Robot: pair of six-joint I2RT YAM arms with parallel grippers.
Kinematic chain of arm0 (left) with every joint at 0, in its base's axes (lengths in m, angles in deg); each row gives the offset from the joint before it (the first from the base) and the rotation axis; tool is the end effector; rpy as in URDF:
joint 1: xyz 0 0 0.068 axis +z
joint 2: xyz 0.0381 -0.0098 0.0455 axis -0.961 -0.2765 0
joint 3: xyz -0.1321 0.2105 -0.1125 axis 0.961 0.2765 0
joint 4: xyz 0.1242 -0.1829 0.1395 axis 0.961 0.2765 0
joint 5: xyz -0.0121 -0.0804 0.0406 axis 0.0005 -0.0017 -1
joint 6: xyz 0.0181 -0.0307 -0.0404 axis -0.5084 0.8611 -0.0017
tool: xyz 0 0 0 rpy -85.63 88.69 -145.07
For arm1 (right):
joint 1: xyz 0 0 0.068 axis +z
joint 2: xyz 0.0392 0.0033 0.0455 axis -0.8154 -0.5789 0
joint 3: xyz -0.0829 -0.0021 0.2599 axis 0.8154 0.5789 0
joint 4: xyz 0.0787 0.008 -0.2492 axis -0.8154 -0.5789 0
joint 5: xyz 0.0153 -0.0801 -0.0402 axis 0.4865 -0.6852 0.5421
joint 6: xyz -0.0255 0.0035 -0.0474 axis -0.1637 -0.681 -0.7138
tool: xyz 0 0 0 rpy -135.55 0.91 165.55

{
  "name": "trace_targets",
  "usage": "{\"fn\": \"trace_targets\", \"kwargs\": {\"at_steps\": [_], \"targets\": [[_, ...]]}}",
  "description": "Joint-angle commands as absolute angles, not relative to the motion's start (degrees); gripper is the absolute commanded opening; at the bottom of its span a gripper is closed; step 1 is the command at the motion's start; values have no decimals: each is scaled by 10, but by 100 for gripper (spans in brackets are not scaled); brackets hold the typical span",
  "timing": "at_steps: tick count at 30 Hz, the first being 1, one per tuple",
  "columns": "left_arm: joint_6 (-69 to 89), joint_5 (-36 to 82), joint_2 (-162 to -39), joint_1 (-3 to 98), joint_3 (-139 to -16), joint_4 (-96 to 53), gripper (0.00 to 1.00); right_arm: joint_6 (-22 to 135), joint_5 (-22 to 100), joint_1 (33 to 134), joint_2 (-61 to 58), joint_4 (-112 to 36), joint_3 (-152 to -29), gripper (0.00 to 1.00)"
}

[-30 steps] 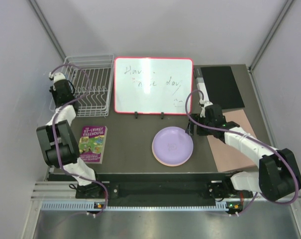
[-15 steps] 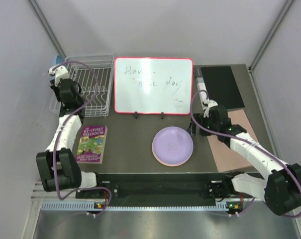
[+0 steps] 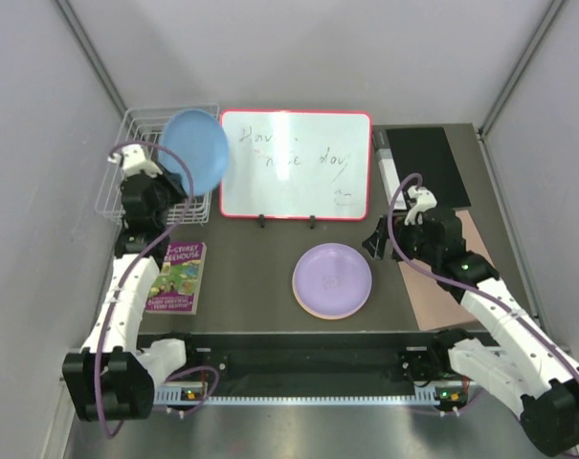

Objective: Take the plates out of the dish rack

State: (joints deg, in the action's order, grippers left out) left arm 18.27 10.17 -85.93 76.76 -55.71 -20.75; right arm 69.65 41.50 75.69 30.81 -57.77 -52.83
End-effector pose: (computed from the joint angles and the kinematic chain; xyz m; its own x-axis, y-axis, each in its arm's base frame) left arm 0.2501 0.0151 0.3407 -0.1119 -0.3396 -0.9339 -0.1708 0.9324 -0.3186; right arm 0.1774 0.0747 0.2676 -0.6238 0.1252 -0.7715 -0.2902 0.8795 0.3772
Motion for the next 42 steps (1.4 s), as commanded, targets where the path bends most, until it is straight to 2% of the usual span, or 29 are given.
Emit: {"fn": "trace_targets", "kwargs": {"at_steps": [1, 5, 10, 24, 30, 36, 40, 42], "targets": [[271, 279, -809, 700, -501, -230, 0, 720, 450, 752, 322, -551, -534, 95], [341, 338, -801, 639, -449, -275, 0, 730, 449, 753, 310, -538, -540, 95], [329, 285, -794, 532, -422, -256, 0, 739, 473, 753, 280, -514, -555, 95], [341, 226, -866, 389, -417, -249, 0, 753, 504, 755, 247, -457, -566, 95], [348, 218, -892, 356, -422, -274, 0, 753, 498, 756, 208, -452, -567, 94], [349, 243, -895, 350, -428, -294, 0, 755, 512, 756, 179, -418, -550, 88], [348, 253, -898, 348, -442, -281, 0, 760, 529, 756, 172, -393, -544, 79], [344, 263, -908, 348, -456, -253, 0, 760, 536, 757, 169, -386, -544, 70]]}}
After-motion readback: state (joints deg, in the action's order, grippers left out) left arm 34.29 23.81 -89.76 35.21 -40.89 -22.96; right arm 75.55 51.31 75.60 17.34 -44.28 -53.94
